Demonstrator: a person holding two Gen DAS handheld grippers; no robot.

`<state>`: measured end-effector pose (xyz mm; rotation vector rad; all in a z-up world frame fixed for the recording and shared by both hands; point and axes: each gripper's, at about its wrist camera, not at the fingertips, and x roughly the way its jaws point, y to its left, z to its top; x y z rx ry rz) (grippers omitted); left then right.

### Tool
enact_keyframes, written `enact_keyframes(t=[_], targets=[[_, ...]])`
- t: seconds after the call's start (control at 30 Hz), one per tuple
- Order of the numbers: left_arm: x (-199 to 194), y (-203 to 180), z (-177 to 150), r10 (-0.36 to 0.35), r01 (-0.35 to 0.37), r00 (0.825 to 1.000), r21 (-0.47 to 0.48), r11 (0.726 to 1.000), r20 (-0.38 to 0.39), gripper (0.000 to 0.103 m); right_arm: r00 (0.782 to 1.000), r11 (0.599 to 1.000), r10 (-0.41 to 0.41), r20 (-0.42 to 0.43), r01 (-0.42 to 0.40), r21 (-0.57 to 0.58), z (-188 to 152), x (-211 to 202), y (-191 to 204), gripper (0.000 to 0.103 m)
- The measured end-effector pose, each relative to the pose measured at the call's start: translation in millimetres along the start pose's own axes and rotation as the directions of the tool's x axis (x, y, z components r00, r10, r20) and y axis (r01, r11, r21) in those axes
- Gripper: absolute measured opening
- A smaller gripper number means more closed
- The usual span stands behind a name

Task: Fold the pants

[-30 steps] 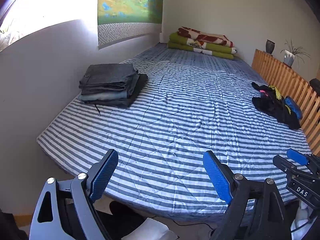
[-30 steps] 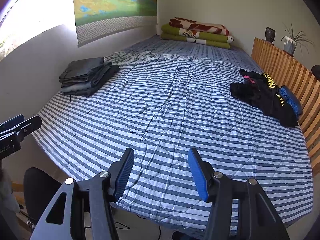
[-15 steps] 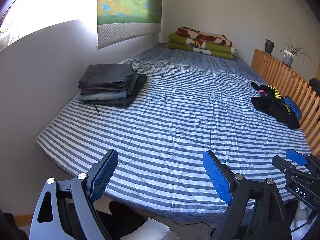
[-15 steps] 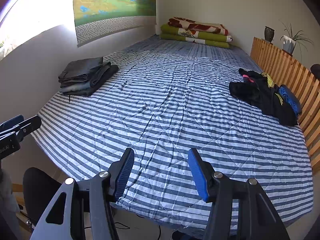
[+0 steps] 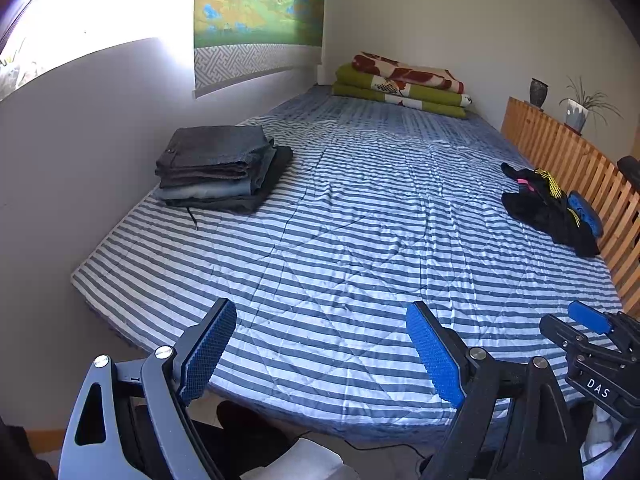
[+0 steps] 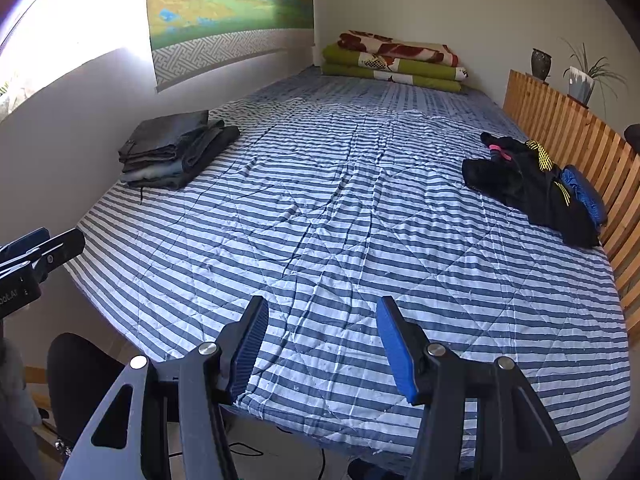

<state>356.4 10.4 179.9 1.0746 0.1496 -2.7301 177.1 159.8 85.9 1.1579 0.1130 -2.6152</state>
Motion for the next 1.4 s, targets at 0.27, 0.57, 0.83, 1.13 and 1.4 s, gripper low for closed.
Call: enact_keyframes(t=[0.27, 0.57, 0.83, 1.13, 1.4], targets=[[1, 1, 0, -0.003, 0.003, 1.000, -0.001, 1.000, -0.001, 0.089, 1.000, 1.000, 0.000, -0.001, 0.000, 0.002, -1, 1, 0, 0.052], [1, 1, 1, -0.007, 0.007, 1.000, 0.000, 1.000, -0.001, 0.090, 1.000, 1.000, 0.000, -0.001, 0.000, 0.003, -1, 1, 1, 0.052], [3, -1, 1, -0.010, 0.010, 1.000, 0.003, 1.000, -0.003, 0.090, 1.000, 1.000, -0.001, -0.009, 0.001, 0.005, -3, 3, 3, 0.052], [7, -3, 0, -0.015, 0.015, 1.000, 0.002, 1.000, -0.010, 0.091, 1.000, 1.000, -0.001, -0.015, 0.001, 0.015, -3, 6, 0, 0.052], [17, -5, -1, -0.029, 0.029, 0.999, 0.014, 0.999, -0.022, 0.093, 1.000, 1.000, -0.003, -0.024, 0.004, 0.021, -5, 9, -1, 0.052]])
